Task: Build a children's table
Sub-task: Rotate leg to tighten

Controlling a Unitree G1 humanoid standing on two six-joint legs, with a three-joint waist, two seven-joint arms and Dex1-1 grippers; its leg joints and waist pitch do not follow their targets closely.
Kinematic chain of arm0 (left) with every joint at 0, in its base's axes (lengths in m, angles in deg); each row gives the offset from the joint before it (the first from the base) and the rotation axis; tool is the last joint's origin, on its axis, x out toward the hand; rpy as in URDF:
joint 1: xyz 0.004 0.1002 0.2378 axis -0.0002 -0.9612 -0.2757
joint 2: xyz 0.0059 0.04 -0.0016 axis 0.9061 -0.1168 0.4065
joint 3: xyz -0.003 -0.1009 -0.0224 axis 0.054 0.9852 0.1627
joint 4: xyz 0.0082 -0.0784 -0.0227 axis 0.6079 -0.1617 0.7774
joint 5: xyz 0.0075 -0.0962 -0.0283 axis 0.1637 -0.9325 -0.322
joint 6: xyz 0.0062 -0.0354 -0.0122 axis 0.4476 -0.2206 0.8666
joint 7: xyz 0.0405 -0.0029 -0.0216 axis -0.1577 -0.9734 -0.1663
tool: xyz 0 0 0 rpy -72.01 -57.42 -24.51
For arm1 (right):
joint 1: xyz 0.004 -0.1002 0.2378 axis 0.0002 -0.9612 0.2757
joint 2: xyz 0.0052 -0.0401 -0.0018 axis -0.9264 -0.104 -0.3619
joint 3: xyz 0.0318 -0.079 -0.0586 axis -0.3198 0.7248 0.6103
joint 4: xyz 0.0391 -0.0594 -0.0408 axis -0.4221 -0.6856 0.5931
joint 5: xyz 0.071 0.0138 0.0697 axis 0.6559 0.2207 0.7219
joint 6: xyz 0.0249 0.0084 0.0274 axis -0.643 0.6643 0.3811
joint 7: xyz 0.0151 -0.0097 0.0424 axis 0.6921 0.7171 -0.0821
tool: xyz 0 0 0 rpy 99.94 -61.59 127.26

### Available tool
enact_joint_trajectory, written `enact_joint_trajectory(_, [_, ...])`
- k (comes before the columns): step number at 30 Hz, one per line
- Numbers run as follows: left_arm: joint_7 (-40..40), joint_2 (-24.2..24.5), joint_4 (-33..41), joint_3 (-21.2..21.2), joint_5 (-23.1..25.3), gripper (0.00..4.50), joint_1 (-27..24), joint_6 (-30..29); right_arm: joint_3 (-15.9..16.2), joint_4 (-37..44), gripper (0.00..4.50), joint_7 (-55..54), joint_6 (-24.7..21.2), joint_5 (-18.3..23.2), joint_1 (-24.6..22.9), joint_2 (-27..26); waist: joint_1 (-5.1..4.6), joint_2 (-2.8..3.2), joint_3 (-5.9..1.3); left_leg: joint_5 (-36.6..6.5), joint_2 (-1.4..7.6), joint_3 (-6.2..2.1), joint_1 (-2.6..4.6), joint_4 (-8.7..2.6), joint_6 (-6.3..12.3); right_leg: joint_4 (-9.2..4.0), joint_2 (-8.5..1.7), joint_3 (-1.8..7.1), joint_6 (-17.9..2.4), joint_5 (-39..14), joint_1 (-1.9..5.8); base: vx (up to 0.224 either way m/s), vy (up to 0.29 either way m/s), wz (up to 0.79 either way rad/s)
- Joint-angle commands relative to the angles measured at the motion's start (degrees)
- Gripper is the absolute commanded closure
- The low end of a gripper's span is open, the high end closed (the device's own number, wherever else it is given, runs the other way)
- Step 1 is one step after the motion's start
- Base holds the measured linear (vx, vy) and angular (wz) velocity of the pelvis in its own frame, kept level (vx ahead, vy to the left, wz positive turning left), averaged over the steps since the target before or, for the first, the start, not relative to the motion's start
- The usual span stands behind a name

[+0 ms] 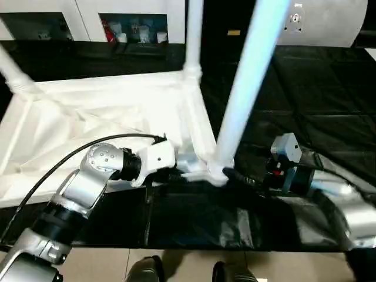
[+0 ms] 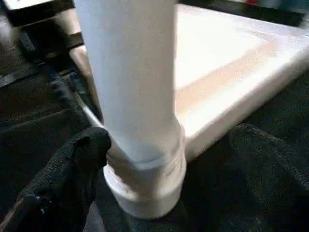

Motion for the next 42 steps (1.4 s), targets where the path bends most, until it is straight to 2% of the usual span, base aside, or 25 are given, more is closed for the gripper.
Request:
enact_joint_trajectory(1, [2.9,0.3,0.1,-2.3,0.4,4.5,1.3,3.4,2.1,0.4,0.03,3.3,-0.2,-0.1,0.3,1.0,-0.08,0.16,-5.29,-7.9,3.48,-0.99,1.65,-3.36,5.1,-3.54,-4.6,2.25,-17.0,-1.0,2.9,0.0,0.0,0.0])
enact_joint_trajectory(5, [4.3,0.1,-0.5,-3.3,0.8,4.5,1.8,5.2,3.4,-1.5,0.03,5.0,-0.2,-0.7,1.5,0.7,0.0,0.05,-5.49,-7.6,3.52,-1.04,1.58,-3.31,4.92,-3.52,-4.67,2.17,-16.8,-2.0,2.89,0.0,0.0,0.0])
enact_joint_trajectory(14, [4.9,-0.7,-1.6,-4.4,1.0,4.5,2.8,6.9,4.8,-5.3,0.94,7.0,0.6,-1.3,3.9,0.0,0.29,-0.03,-5.49,-8.1,3.47,-0.97,1.51,-3.23,4.62,-3.58,-4.76,2.13,-16.5,-3.7,2.73,0.0,0.0,0.0])
enact_joint_trajectory(15, [5.1,-0.9,-2.0,-4.6,1.1,4.5,3.0,7.4,5.2,-5.8,0.94,7.7,0.6,-1.3,4.3,0.1,0.25,-0.06,-5.49,-8.2,3.47,-0.99,1.49,-3.25,4.59,-3.6,-4.74,2.1,-16.5,-3.9,2.74,0.0,0.0,0.0])
enact_joint_trajectory(16, [5.1,-0.9,-2.1,-4.6,1.2,4.5,3.1,7.6,5.3,-6.0,1.18,7.9,0.7,-1.3,4.4,0.1,0.29,-0.18,-5.52,-8.2,3.44,-0.95,1.54,-3.2,4.65,-3.66,-4.72,2.12,-16.3,-4.1,2.71,0.0,0.0,0.0])
enact_joint_trajectory(20, [5.1,-0.8,-2.6,-4.8,1.2,4.5,3.2,8.2,5.8,-6.1,1.39,8.6,0.5,-1.5,4.2,0.2,0.43,-0.12,-5.58,-7.8,3.46,-0.97,1.49,-3.16,4.78,-3.55,-4.71,2.09,-16.3,-3.7,2.7,0.0,0.0,0.0])
enact_joint_trajectory(21, [5.1,-0.8,-2.7,-4.8,1.3,4.5,3.2,8.3,5.8,-6.1,1.61,8.7,0.5,-1.5,4.2,0.2,0.44,-0.14,-5.6,-7.7,3.47,-0.96,1.49,-3.15,4.82,-3.51,-4.72,2.09,-16.3,-3.4,2.71,0.0,0.0,0.0])
enact_joint_trajectory(26, [4.8,-0.8,-3.2,-4.5,1.4,4.5,3.2,8.3,5.7,-6.4,1.79,8.9,0.4,-1.7,3.8,0.1,0.53,-0.03,-5.58,-7.6,3.43,-0.97,1.43,-3.12,4.88,-3.52,-4.73,2.07,-16.5,-3.3,2.73,0.0,0.0,0.0])
enact_joint_trajectory(27, [4.3,-1.0,-3.3,-4.2,1.2,4.5,3.0,7.7,5.7,-6.3,1.79,8.5,-0.2,-1.6,3.5,-0.2,0.59,0.17,-5.61,-7.6,3.44,-1.02,1.44,-3.11,4.81,-3.46,-4.74,2.05,-16.5,-3.2,2.75,0.0,0.0,0.0])
enact_joint_trajectory(28, [4.2,-1.0,-3.3,-4.1,1.2,4.5,2.9,7.6,5.7,-6.3,1.79,8.4,-0.3,-1.6,3.4,-0.2,0.56,0.08,-5.59,-7.6,3.43,-0.99,1.43,-3.13,4.83,-3.51,-4.68,2.05,-16.5,-3.2,2.73,0.0,0.0,0.0])
enact_joint_trajectory(30, [1.7,-2.0,-2.9,-3.1,0.9,4.5,2.6,4.5,5.4,-6.0,1.82,4.8,-2.1,-2.1,2.4,-1.7,0.54,0.08,-5.57,-7.7,3.46,-0.95,1.5,-3.15,4.67,-3.48,-4.68,2.08,-16.6,-3.3,2.68,0.0,0.0,0.0])
enact_joint_trajectory(31, [-1.4,-3.3,-2.6,-2.0,0.9,4.5,2.6,1.2,5.0,-5.8,1.83,0.6,-3.4,-2.7,1.8,-3.7,0.63,0.67,-5.35,-8.5,3.44,-1.1,1.46,-3.21,4.4,-3.62,-4.76,2.04,-16.6,-4.3,2.51,0.0,0.0,0.0])
enact_joint_trajectory(33, [-3.3,-4.2,-2.5,-1.3,0.8,4.5,2.6,-0.8,4.6,-5.7,1.83,-2.1,-4.2,-3.0,1.6,-5.1,0.29,0.29,-5.25,-10.5,3.3,-1.11,1.52,-3.46,3.25,-3.97,-4.61,1.98,-16.0,-7.3,2.52,0.0,0.0,0.0])
enact_joint_trajectory(34, [-5.8,-5.3,-2.0,-0.4,0.9,4.5,2.9,-3.4,4.1,-5.5,1.83,-6.3,-5.5,-3.2,1.6,-7.6,0.0,0.4,-5.22,-11.2,3.23,-1.21,1.51,-3.59,2.46,-4.1,-4.77,2.04,-15.4,-9.8,2.44,0.0,0.0,0.0])
enact_joint_trajectory(35, [-11.3,-7.8,-1.0,1.4,1.4,4.5,3.6,-8.5,3.3,-5.7,1.83,-14.4,-7.5,-4.2,1.8,-12.8,-0.16,0.58,-5.1,-12.7,3.18,-1.32,1.6,-3.68,1.65,-4.45,-4.7,1.98,-14.5,-13.0,2.38,0.0,0.0,0.0])
enact_joint_trajectory(36, [-11.8,-8.1,-0.9,1.6,1.5,4.5,3.6,-8.8,3.2,-5.7,1.83,-15.0,-7.6,-4.2,1.8,-13.1,-0.54,0.44,-5.02,-12.7,3.15,-1.18,1.39,-3.83,1.1,-4.35,-4.59,2.09,-14.2,-13.5,2.3,0.0,0.0,0.0])
enact_joint_trajectory(37, [-15.7,-10.3,0.1,2.5,2.1,4.5,3.8,-12.1,3.0,-6.2,1.83,-19.5,-8.3,-5.0,2.2,-16.3,-0.78,0.47,-5.02,-13.9,3.01,-1.53,1.37,-4.01,0.12,-4.56,-4.67,1.88,-13.4,-16.1,2.33,0.0,0.0,0.0])
enact_joint_trajectory(38, [-19.2,-12.7,1.3,3.2,2.7,4.5,3.7,-15.2,3.0,-7.1,1.84,-23.7,-8.3,-6.0,2.7,-19.3,-1.3,0.47,-4.95,-14.9,3.09,-1.56,1.45,-4.15,-0.74,-4.69,-4.65,1.94,-12.7,-17.4,2.04,0.0,0.0,0.0])
enact_joint_trajectory(39, [-21.2,-14.3,2.0,3.5,2.9,4.5,3.6,-16.8,2.9,-8.0,1.84,-26.2,-8.2,-6.7,3.1,-20.9,-1.5,0.56,-4.98,-15.5,3.09,-1.64,1.55,-4.16,-1.01,-4.8,-4.67,1.92,-12.5,-18.0,1.96,0.0,0.0,0.0])
enact_joint_trajectory(40, [-22.0,-15.0,2.2,3.5,3.0,4.5,3.6,-17.4,2.8,-8.4,1.84,-27.3,-8.3,-6.9,3.4,-21.7,-1.94,0.43,-5.01,-15.8,2.95,-1.69,1.34,-4.14,-1.12,-4.85,-4.62,1.93,-12.0,-18.1,2.18,0.0,0.0,0.0])
enact_joint_trajectory(42, [-26.1,-19.1,3.3,3.6,3.6,4.5,3.7,-20.6,1.7,-10.7,1.84,-33.5,-8.9,-7.6,5.2,-25.9,-2.16,0.57,-4.9,-15.6,2.8,-1.61,1.37,-4.08,-0.58,-5.19,-4.53,2.04,-11.6,-17.0,1.91,0.0,0.0,0.0])
